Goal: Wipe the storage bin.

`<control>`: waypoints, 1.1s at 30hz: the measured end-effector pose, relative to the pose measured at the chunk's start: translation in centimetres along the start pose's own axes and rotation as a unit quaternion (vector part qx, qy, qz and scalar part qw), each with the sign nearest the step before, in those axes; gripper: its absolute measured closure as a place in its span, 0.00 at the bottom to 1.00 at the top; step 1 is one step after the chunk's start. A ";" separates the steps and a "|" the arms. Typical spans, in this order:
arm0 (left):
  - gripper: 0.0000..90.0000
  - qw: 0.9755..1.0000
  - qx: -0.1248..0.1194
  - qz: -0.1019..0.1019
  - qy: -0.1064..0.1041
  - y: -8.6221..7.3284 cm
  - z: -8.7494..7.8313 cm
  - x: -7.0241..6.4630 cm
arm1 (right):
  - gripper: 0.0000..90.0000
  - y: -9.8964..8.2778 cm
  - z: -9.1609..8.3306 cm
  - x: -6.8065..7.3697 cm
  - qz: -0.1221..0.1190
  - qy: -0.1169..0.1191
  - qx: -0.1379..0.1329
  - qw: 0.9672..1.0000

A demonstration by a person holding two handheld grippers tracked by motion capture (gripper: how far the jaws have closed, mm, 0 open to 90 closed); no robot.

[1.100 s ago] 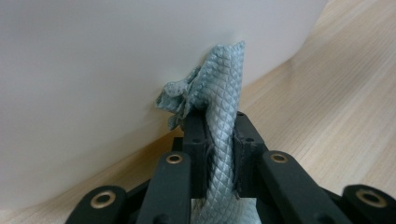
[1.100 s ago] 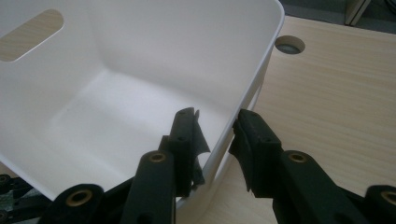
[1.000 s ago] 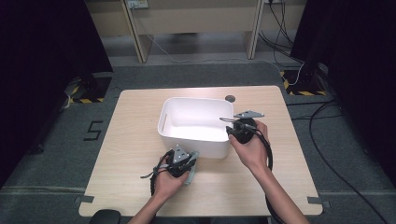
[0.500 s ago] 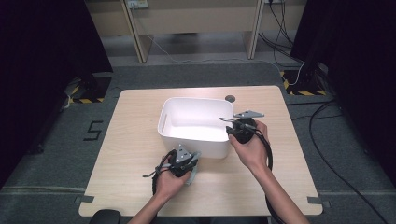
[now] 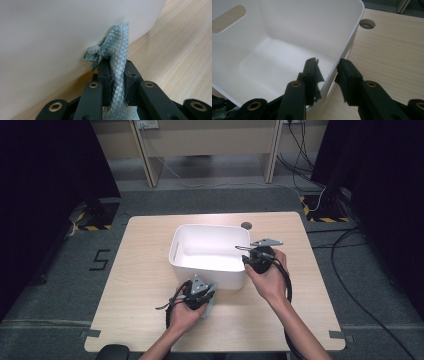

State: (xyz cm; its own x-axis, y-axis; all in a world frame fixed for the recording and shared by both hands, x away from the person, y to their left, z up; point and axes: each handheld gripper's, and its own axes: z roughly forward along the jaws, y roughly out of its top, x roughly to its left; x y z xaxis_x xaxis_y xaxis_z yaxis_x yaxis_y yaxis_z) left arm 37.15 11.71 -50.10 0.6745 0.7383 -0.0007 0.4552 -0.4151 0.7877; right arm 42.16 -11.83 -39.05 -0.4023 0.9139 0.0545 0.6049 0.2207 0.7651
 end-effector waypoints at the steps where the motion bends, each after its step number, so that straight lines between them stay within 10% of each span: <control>1: 0.88 1.000 0.000 0.000 0.000 0.0 0.0 0.0 | 0.76 0.0 0.0 0.0 0.000 0.000 0.000 1.000; 33: 0.88 1.000 -0.027 -0.001 -0.005 1.6 -1.4 -0.5 | 0.76 0.0 0.0 0.0 0.000 -0.001 0.001 1.000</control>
State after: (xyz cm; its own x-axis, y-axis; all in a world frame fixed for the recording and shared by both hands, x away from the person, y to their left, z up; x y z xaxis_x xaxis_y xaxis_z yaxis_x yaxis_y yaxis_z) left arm 36.75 11.45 -47.92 0.6799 0.7332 -0.0091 0.4248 -0.3837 0.8200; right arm 42.20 -11.86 -39.03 -0.4008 0.9147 0.0524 0.6057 0.2217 0.7642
